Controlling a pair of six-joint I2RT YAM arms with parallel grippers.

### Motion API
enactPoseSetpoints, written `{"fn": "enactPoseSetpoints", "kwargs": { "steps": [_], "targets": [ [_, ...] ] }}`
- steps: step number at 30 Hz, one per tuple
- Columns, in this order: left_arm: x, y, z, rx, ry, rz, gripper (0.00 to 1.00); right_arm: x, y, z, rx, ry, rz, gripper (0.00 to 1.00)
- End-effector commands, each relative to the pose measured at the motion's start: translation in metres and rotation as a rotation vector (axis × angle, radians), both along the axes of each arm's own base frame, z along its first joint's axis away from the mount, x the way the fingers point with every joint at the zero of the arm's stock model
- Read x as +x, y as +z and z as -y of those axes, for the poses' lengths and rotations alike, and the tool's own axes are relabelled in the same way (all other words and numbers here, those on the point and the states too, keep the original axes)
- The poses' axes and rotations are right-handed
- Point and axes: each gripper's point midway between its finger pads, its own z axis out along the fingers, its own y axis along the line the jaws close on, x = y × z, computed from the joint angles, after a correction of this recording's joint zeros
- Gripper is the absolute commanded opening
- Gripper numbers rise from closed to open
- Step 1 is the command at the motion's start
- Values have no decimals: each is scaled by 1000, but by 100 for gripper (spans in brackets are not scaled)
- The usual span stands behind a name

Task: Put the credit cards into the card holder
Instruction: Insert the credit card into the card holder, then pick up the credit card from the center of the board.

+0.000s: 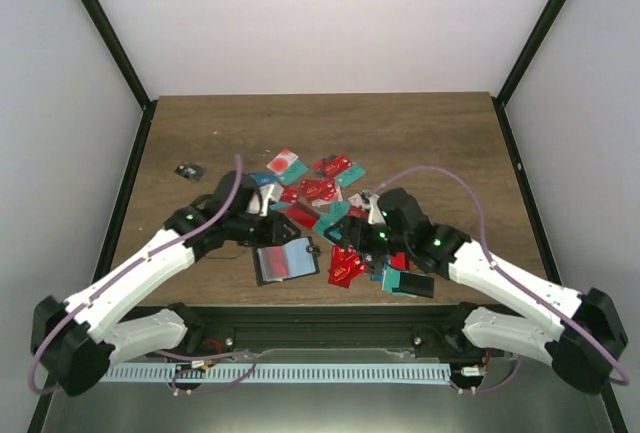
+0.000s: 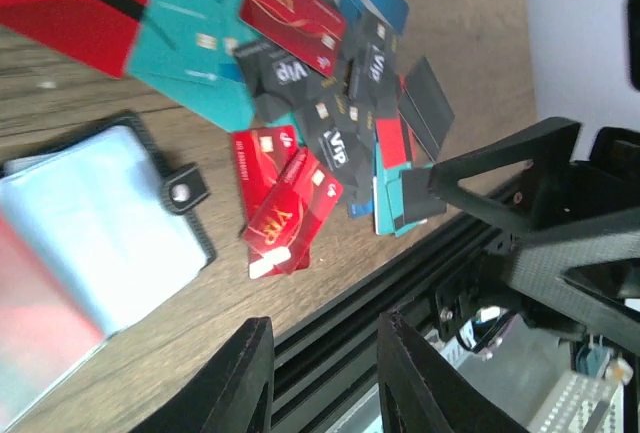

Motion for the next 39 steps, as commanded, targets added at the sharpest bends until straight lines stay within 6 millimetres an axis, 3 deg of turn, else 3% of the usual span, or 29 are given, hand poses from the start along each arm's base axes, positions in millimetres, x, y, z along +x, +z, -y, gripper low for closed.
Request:
{"fn": "enactPoseSetpoints", "kwargs": {
  "steps": [1, 8, 15, 21, 29, 39],
  "targets": [
    [3, -2, 44, -48, -155, 52, 31, -9, -34, 39, 9, -191, -164, 80],
    [12, -60, 80, 63, -277, -39, 27, -34, -88, 58, 82, -264, -333, 80],
    [22, -102, 92, 173, -362, -105, 27, -38, -114, 64, 170, -335, -400, 75],
    [17, -136, 95, 207, -408, -177, 27, -45, -139, 64, 204, -362, -488, 70],
    [12, -166, 96, 225, -435, -238, 27, -40, -153, 65, 178, -405, -520, 63],
    [1, -184, 100, 202, -465, -292, 26, -34, -176, 82, 147, -542, -537, 55]
  ]
}}
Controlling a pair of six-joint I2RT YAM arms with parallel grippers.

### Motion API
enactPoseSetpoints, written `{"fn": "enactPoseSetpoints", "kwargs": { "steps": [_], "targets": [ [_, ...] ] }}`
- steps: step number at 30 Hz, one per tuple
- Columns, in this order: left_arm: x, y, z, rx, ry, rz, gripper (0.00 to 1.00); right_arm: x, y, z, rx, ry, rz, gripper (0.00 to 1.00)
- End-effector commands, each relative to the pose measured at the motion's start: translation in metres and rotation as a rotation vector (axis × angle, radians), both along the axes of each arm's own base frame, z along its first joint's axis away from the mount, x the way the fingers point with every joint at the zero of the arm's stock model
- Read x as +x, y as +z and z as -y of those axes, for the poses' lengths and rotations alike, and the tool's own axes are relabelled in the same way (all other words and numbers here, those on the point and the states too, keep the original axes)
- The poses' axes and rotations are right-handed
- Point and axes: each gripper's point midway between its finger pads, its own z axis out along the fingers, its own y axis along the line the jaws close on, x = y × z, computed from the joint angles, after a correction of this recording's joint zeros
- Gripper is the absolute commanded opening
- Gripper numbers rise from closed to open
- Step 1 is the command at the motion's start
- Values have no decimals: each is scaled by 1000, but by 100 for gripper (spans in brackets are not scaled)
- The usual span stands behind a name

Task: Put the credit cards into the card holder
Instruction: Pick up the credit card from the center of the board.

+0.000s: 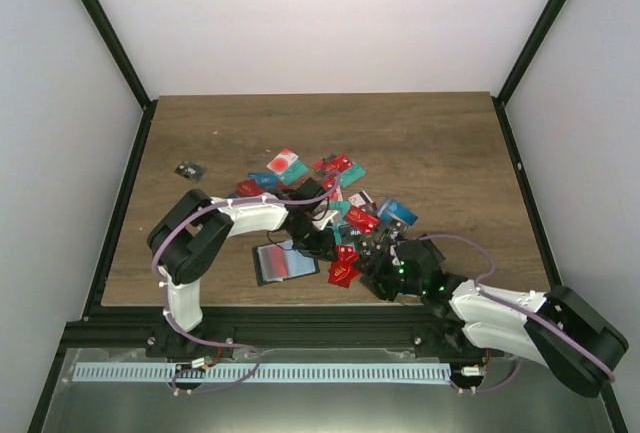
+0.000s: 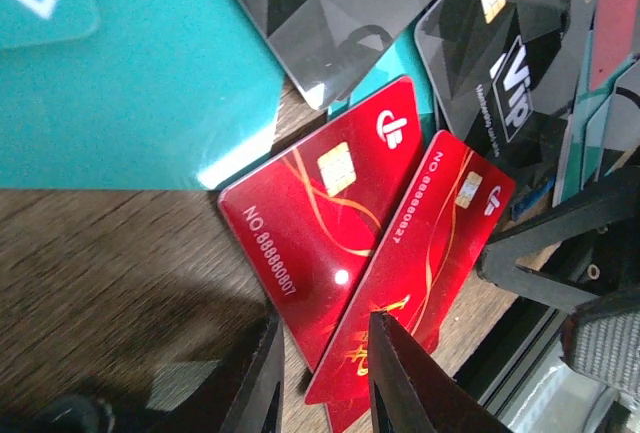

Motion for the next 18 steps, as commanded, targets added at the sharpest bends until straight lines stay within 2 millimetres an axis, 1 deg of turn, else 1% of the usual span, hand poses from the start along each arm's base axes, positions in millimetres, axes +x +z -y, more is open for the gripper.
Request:
{"fn": "enactPoseSetpoints", "kwargs": {
  "steps": [1, 8, 10, 13, 18],
  "targets": [
    [-9, -16, 2, -1, -33, -33, 26, 1, -23, 16, -61, -73, -35, 55],
    [-20, -25, 7, -42, -57, -93, 26, 0, -32, 10, -73, -18, -21, 51],
    [-25, -26, 7, -58, -63, -113, 26, 0, -32, 10, -68, -13, -7, 49],
    [-30, -29, 6, -68, -70, -136, 26, 3, -26, 8, -56, 0, 42, 47],
    [-36, -28, 9, -107, -76, -165, 26, 7, -8, -2, -14, 72, 180, 44]
  ]
}}
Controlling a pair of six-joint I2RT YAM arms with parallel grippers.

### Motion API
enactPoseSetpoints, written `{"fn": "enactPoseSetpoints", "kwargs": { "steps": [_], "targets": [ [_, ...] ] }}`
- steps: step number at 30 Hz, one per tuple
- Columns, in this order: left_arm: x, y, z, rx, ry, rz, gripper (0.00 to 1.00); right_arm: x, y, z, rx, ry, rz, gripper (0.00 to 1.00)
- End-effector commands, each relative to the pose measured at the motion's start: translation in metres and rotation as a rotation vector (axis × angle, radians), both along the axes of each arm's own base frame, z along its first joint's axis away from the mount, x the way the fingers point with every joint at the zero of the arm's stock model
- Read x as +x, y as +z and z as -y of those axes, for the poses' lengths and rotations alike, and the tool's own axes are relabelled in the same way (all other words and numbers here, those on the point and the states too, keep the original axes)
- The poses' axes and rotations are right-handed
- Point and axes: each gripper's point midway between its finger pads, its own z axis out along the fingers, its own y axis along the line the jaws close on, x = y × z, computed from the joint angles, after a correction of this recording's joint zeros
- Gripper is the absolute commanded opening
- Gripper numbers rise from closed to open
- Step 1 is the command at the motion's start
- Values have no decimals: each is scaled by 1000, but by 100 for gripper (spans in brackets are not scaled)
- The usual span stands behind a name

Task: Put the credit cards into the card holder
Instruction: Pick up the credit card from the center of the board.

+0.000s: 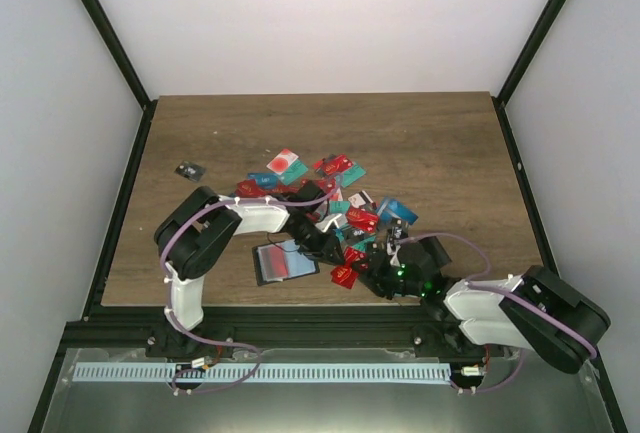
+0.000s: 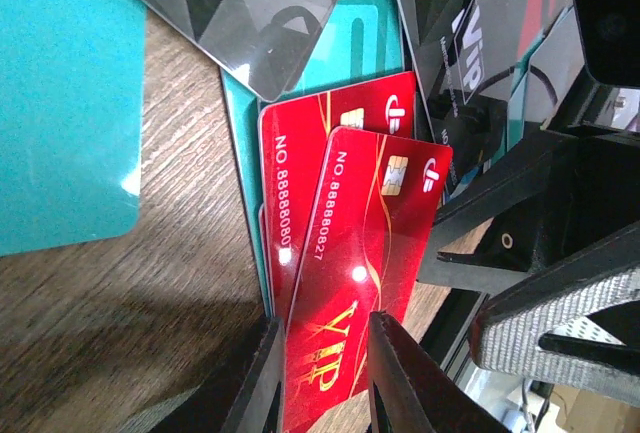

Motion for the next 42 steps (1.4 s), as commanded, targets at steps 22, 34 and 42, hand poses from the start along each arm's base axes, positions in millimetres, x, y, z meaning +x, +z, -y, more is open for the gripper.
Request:
{"fn": "enactPoseSetpoints", "kwargs": {
  "steps": [22, 34, 42],
  "targets": [
    [-28, -16, -6, -15, -13, -88, 26, 18, 12, -5, -74, 101, 169, 5],
    [-2, 27, -6, 3, 64, 61, 34, 14, 36, -11, -102, 204, 236, 1],
    [21, 96, -24, -28, 159, 200, 43, 15, 81, -16, -61, 275, 386, 1]
  ]
}}
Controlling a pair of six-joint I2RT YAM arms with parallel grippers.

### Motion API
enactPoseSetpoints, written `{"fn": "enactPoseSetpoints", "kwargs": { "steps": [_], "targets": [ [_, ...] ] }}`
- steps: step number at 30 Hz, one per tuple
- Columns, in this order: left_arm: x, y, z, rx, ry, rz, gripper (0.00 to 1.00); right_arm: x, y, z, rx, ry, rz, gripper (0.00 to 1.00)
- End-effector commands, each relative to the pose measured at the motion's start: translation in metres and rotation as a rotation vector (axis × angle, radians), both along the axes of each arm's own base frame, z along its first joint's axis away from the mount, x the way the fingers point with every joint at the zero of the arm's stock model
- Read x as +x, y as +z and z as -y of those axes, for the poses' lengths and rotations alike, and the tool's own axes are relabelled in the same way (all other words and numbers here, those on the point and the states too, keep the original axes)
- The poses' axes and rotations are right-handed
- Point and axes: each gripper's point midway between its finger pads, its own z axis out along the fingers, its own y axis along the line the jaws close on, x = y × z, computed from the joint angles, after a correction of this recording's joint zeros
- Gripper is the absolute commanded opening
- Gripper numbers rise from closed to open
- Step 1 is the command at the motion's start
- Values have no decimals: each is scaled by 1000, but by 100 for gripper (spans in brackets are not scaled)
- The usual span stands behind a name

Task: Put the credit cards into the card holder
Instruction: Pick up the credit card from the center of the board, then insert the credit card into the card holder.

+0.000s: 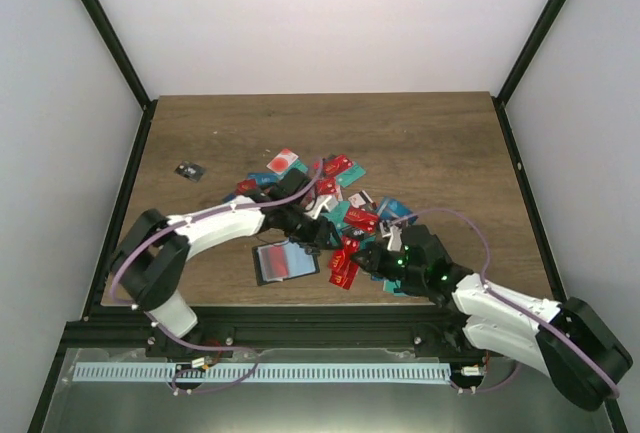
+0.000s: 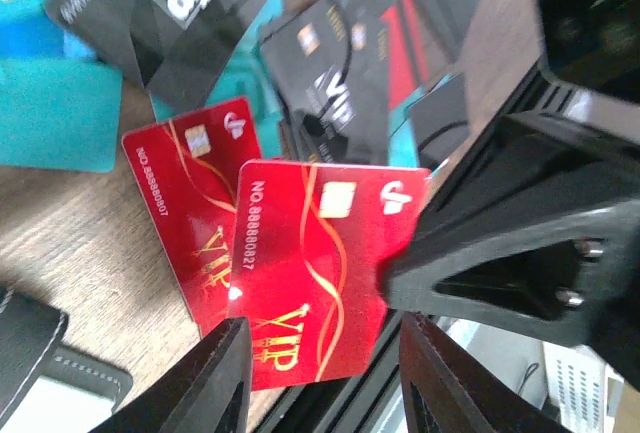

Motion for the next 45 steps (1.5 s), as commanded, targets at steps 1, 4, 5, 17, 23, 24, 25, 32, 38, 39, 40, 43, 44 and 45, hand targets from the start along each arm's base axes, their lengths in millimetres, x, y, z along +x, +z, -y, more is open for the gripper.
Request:
{"fn": "enactPoseSetpoints", "kwargs": {
  "steps": [1, 4, 5, 17, 23, 24, 25, 32, 38, 39, 40, 43, 44, 45],
  "targets": [
    [16, 42, -18, -6, 74, 88, 44, 6, 35, -8, 4, 75, 110, 1],
    [19, 64, -36, -25, 124, 117, 48, 12, 54, -12, -3, 114, 169, 1],
    [19, 71, -43, -36, 139, 128, 49, 14, 61, -14, -3, 127, 189, 1],
    [7, 164, -91, -264, 167, 281, 52, 19, 170, -22, 203, 385, 463, 1],
    [-18, 202, -84, -453, 77, 301, 49, 5, 200, -29, 316, 539, 519, 1],
    [-20, 204, -83, -474, 66, 298, 48, 2, 203, -30, 329, 558, 525, 1],
    [-23, 207, -82, -497, 55, 293, 47, 0, 207, -30, 344, 578, 535, 1],
    [-22, 213, -76, -553, 40, 285, 41, -6, 218, -32, 383, 645, 550, 1],
    [-21, 211, -71, -606, 16, 257, 35, -2, 220, -35, 391, 650, 550, 1],
    [-20, 211, -70, -612, 15, 253, 35, 0, 221, -35, 391, 648, 552, 1],
    [-19, 210, -69, -614, 15, 249, 34, 1, 221, -36, 390, 646, 550, 1],
    [-17, 213, -67, -626, 11, 255, 32, 3, 221, -37, 389, 644, 546, 1],
    [-18, 213, -66, -630, 8, 253, 31, 4, 221, -37, 389, 645, 545, 1],
    [-17, 213, -66, -632, 8, 252, 29, 5, 221, -38, 389, 646, 543, 1]
  ]
}}
